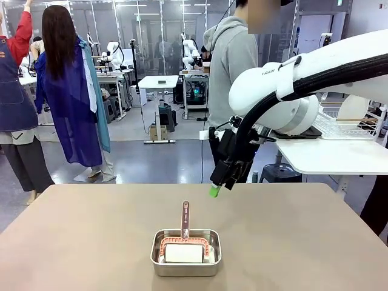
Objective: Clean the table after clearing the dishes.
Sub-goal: When the right (or left) Handle tray is removed, use the right hand (or left hand) to clean the right (or left) side of the table with the Lint Roller.
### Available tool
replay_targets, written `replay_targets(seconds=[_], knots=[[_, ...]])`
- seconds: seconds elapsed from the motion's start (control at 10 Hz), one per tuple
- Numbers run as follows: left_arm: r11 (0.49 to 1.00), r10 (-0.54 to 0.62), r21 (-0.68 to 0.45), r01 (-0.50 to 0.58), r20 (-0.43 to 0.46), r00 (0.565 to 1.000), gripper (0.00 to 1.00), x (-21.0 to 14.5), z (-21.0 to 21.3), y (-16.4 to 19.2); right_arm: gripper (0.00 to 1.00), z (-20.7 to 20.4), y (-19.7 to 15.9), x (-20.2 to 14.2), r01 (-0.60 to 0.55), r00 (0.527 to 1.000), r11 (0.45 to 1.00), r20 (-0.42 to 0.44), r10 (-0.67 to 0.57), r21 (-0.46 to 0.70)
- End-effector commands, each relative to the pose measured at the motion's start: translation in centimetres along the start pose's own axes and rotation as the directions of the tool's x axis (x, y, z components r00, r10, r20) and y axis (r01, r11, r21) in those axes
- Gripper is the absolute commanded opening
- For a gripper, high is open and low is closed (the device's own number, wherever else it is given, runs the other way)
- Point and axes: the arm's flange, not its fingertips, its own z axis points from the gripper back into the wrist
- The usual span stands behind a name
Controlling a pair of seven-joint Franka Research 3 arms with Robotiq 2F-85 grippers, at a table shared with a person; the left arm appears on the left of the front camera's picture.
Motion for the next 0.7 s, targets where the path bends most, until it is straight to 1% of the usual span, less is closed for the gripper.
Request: replay_targets(seconds=[0.0,0.1,0.2,0.3,0.4,0.5,0.6], knots=[[1.0,-0.004,0.0,0.004,-0.012,1.0,0.99,-0.2,0.1,-0.6,1.0,0.1,0.4,0.0,0.018,1.0,1.0,0.021,-0.018,0.003],[1.0,-0.004,0.0,0.004,-0.012,1.0,0.99,-0.2,0.1,-0.6,1.0,0.0,0.0,0.0,0.0,1.0,1.0,0.0,0.0,0.0],[1.0,-0.004,0.0,0.004,-0.012,1.0,0.99,-0.2,0.1,-0.6,1.0,-0.2,0.2,1.5,-0.151,0.988,0.988,-0.029,0.151,-0.023],[1.0,-0.004,0.0,0.004,-0.012,1.0,0.99,-0.2,0.1,-0.6,1.0,-0.6,0.6,3.7,-0.301,0.951,0.952,-0.093,0.296,-0.051],[1.0,-0.004,0.0,0.004,-0.012,1.0,0.99,-0.2,0.1,-0.6,1.0,-0.6,0.7,5.7,-0.396,0.914,0.917,-0.122,0.387,-0.055],[1.0,-0.004,0.0,0.004,-0.012,1.0,0.99,-0.2,0.1,-0.6,1.0,-0.9,0.8,7.5,-0.464,0.878,0.886,-0.142,0.457,-0.019],[1.0,-0.004,0.0,0.004,-0.012,1.0,0.99,-0.2,0.1,-0.6,1.0,-1.8,0.9,9.3,-0.509,0.844,0.86,-0.171,0.509,0.046]])
